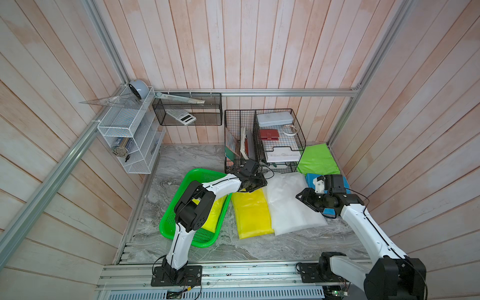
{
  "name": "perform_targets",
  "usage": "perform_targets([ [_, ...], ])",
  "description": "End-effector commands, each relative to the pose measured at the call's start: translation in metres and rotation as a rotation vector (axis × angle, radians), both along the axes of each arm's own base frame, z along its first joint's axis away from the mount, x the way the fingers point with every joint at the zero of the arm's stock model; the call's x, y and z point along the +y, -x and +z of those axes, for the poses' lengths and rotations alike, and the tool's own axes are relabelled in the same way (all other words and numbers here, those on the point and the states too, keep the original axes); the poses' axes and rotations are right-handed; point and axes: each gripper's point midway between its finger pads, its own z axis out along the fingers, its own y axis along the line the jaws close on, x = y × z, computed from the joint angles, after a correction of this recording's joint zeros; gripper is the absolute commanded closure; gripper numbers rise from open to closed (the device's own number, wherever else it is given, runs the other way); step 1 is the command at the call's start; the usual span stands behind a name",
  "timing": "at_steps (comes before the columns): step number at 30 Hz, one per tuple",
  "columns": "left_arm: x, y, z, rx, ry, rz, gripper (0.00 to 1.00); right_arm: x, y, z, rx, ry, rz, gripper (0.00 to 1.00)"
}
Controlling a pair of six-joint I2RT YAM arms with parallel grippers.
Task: Put the folded raincoat in the basket
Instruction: Pick up the raincoat from the center of the board.
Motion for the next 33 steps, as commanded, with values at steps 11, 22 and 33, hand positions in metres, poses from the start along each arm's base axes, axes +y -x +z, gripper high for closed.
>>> perform_targets([
  [11, -0.028, -0.002, -0.013, 0.034, 0.058, -0.030, 0.38, 0.006, -0.003, -0.003, 0.008, -0.012, 0.022, 0.44],
  [22, -0.038, -0.004, -0.003, 0.031, 0.091, -0.041, 0.54, 0.007, -0.003, -0.004, 0.013, -0.010, 0.024, 0.44],
  [33, -0.042, -0.004, -0.011, 0.054, 0.106, -0.041, 0.76, 0.007, -0.002, -0.006, 0.015, -0.008, 0.022, 0.44],
])
